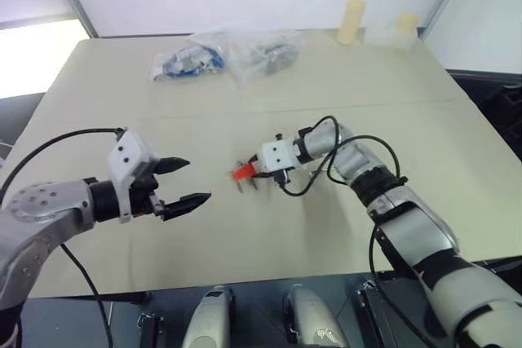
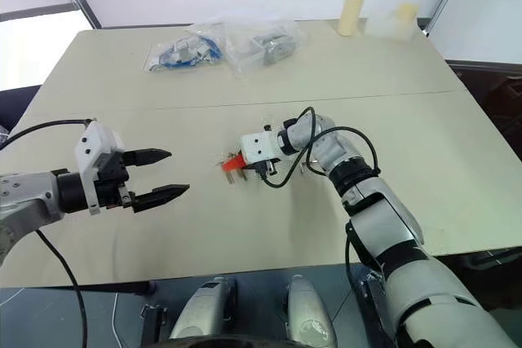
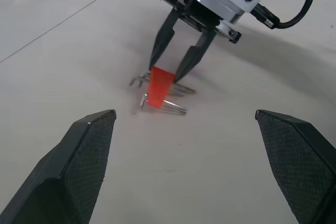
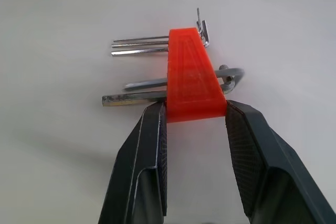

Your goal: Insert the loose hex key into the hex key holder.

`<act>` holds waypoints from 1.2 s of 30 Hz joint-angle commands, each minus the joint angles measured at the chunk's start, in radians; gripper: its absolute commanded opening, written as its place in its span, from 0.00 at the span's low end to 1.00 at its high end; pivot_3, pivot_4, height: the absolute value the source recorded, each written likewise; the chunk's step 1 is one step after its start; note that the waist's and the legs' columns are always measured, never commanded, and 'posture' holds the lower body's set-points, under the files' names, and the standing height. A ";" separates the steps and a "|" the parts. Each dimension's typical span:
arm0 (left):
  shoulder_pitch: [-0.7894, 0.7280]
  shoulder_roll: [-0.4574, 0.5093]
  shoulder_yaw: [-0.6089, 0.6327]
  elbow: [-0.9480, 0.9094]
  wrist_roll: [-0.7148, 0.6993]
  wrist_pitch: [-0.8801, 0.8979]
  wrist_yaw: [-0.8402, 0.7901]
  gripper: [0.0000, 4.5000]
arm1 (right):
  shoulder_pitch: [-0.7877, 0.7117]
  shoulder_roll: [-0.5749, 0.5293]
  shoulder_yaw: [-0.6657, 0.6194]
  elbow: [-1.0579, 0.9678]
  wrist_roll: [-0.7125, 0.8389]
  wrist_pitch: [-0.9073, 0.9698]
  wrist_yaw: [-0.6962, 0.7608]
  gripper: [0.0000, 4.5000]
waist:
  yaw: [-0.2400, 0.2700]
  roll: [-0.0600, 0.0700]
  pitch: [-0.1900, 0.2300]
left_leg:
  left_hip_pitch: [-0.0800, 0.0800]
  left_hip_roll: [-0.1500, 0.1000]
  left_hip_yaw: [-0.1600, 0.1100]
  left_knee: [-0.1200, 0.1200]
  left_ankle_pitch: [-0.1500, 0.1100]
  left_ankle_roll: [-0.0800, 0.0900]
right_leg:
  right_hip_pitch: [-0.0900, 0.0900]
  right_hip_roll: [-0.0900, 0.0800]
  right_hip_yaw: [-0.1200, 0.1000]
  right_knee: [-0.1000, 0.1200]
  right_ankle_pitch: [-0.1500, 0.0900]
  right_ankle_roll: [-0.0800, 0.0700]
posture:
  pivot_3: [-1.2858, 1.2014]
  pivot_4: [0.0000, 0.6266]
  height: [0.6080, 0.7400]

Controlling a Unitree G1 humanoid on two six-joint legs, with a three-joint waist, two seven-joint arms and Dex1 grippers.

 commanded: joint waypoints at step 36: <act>-0.578 -0.269 -0.193 0.497 0.061 -0.098 -0.256 1.00 | 0.214 -0.179 -0.087 -0.566 -0.543 -0.301 -1.076 0.23 | -0.002 -0.001 0.000 | -0.001 -0.001 0.001 0.001 0.001 -0.002 | -0.001 0.002 0.000 0.002 0.000 0.000 | 0.52 0.24 1.00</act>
